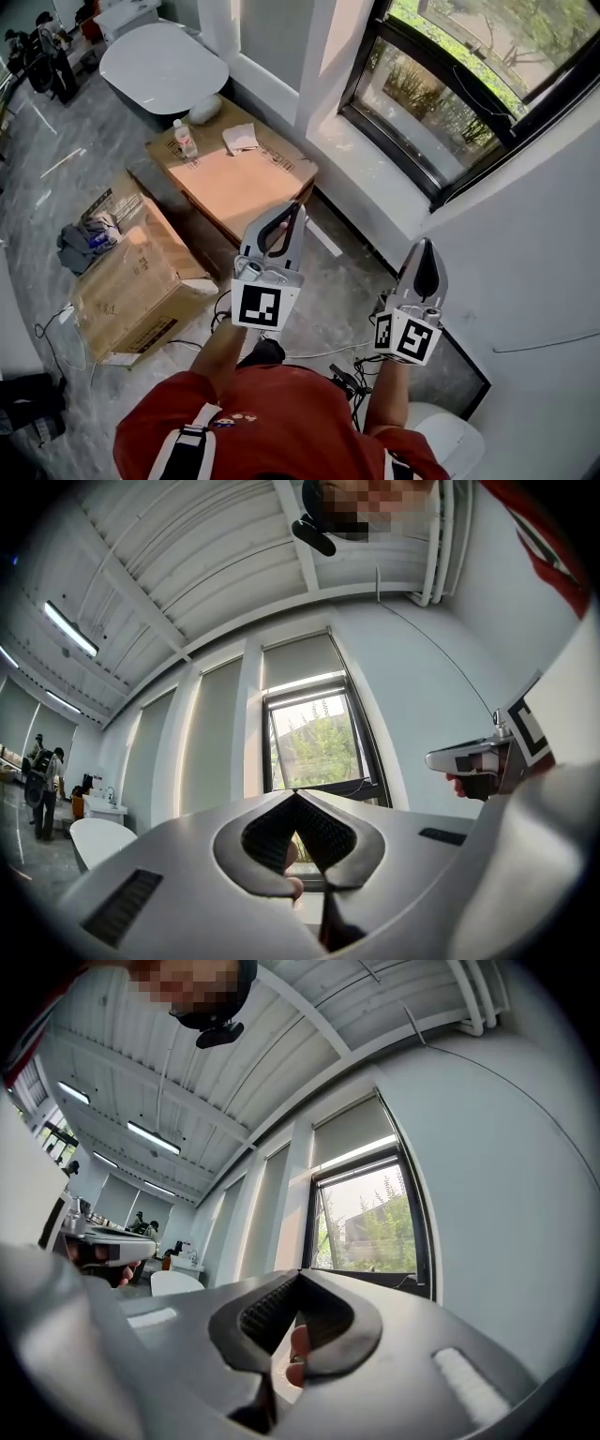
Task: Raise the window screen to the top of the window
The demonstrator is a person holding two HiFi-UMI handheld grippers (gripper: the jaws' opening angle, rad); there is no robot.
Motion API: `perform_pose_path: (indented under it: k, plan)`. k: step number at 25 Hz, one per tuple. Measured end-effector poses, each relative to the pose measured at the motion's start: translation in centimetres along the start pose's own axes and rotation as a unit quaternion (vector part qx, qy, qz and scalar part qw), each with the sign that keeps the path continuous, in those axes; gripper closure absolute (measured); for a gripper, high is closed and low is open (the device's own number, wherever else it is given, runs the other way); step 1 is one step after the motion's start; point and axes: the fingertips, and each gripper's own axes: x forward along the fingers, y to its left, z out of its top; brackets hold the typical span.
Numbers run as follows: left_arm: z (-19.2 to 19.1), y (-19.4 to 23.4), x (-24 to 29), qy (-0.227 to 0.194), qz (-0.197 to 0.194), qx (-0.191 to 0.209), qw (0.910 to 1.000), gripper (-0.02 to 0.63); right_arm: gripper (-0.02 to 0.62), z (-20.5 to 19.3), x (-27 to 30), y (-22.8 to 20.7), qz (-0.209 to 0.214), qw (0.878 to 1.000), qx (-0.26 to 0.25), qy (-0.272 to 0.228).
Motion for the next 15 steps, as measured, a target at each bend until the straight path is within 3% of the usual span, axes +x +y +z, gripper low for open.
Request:
perform_pose_path:
  k: [8, 15]
  plan:
    - [0.1, 1.2, 5.3, -0.010, -0.020, -0.008, 0.9997, 0.601, 0.586, 0.0, 4.3, -0.9, -0.017, 1.000, -0.005, -0.011]
    - [-0.9, -0.6, 12.0, -0.014, -0.028, 0.003, 0.9995, 0.600, 0.586, -1.8, 9.1, -5.7, -0.037, 0.999, -0.001, -0.032]
